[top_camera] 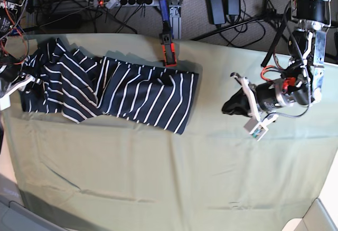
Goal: Fold the T-shirt properly
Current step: 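Fold the right gripper's end of the strip over onto the bundle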
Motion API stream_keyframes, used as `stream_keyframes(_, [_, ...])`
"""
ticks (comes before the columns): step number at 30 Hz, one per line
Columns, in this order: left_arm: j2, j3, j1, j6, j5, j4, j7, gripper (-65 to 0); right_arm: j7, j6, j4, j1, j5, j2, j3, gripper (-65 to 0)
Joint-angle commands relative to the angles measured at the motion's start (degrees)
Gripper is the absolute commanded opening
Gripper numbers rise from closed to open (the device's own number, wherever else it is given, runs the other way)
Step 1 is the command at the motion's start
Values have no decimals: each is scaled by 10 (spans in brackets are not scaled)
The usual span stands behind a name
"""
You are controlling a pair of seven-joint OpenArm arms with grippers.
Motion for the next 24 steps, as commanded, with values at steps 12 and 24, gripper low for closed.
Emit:
stream_keyframes(12, [-6, -3, 43, -7, -5, 7, -27, -650, 5, 40, 269, 10, 26, -130, -46, -650])
stream_keyframes(24, [-6, -3, 44, -7, 8, 7, -17, -650, 70, 39, 289, 55, -131, -254, -273, -650])
